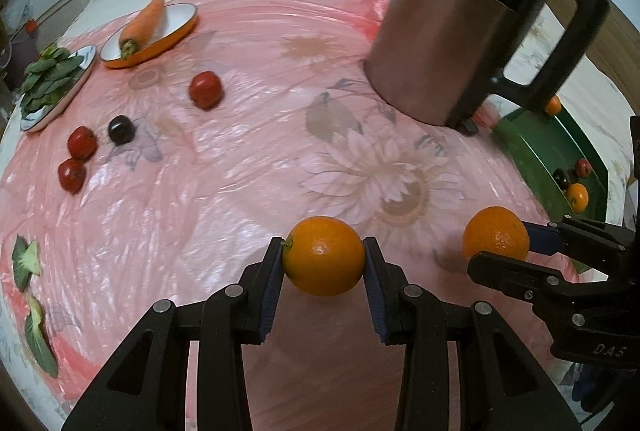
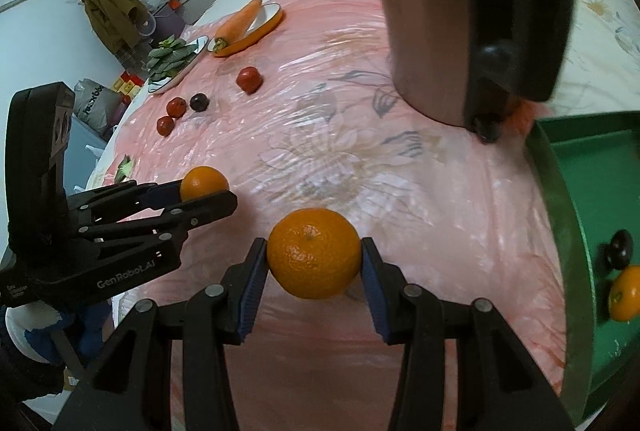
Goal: Organize fruits
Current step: 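Carry the tangerine with the left tool while the right tool carries its tangerine over the green tray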
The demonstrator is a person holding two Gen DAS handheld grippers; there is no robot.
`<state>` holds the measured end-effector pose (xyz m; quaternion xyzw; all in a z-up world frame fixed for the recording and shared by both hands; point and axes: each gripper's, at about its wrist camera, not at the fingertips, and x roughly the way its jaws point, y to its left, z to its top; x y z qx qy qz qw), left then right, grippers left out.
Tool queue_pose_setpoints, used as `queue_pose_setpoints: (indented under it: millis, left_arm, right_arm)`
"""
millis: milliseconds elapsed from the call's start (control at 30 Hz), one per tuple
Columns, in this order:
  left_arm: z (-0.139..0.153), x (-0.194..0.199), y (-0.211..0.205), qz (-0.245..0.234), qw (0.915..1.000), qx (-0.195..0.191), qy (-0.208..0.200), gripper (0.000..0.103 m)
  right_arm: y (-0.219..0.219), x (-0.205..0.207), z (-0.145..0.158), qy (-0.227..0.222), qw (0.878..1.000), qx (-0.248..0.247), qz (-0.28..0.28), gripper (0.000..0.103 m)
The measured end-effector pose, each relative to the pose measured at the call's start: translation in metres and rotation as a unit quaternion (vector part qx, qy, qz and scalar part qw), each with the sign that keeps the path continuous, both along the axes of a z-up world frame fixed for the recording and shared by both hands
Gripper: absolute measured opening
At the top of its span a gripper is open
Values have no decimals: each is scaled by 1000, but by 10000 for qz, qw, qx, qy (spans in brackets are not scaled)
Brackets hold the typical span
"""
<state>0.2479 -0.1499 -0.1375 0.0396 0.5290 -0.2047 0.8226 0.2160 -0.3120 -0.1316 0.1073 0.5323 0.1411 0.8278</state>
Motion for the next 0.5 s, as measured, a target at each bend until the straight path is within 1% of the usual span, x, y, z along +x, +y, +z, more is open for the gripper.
queue_pose_setpoints:
  millis: [500]
  left_arm:
    - [5,-9,-54,-486,9988,-84,69,33]
  right_arm:
    - [-52,-22,11,21,9991,-171,-385,56]
